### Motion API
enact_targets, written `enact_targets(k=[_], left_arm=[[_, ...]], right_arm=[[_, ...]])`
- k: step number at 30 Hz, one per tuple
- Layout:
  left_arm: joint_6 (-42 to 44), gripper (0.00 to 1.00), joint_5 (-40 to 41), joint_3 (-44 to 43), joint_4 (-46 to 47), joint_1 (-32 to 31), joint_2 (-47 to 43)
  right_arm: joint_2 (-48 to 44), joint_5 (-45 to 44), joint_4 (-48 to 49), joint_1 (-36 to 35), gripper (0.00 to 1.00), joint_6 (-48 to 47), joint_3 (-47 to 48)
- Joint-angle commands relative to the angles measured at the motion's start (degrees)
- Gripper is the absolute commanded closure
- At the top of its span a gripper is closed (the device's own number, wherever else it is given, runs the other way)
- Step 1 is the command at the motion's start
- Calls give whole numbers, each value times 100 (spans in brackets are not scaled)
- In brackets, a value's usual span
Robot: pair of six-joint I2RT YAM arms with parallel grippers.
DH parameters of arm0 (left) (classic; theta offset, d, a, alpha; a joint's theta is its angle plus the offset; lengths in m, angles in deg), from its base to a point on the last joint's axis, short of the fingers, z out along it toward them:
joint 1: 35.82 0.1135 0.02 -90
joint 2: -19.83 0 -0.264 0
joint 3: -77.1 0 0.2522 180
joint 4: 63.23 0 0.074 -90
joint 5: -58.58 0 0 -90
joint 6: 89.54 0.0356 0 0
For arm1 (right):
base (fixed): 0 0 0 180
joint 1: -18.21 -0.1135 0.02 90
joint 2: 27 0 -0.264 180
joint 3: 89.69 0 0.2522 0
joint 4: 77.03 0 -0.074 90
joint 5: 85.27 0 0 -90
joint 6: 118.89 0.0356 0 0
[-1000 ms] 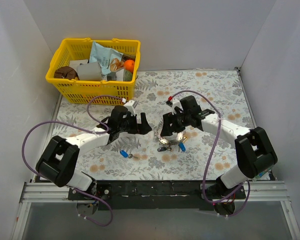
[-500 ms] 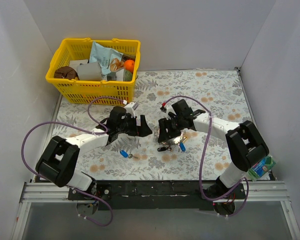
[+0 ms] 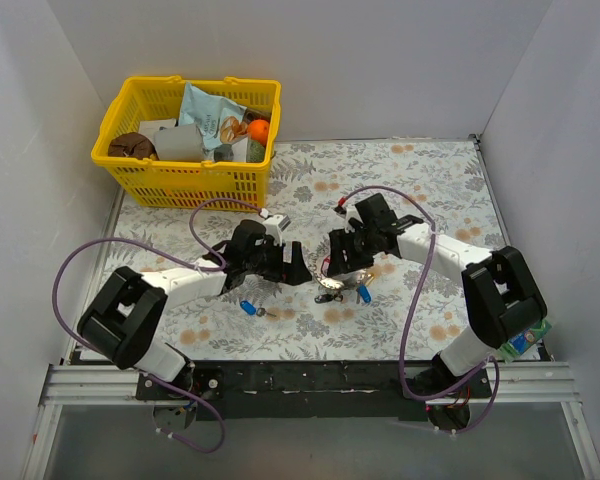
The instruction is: Put the keys on the keyring
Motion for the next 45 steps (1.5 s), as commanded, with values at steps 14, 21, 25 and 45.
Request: enact_targets(k=[14,21,25,45], left_arm=[[379,12,291,-661,-215,-173,459],[485,13,466,-801,-242,-253,573],[511,13,519,-854,-154,-253,626],[528,22,-69,-2524,-883,11,2585]], right_arm=[[-504,-222,-403,13,54,391,-289],[-416,-117,-139,-163,57,603,-360],[-399,-135,-25,-295,58,690,-255],[-1524,-558,924,1138,59,981,-1836]])
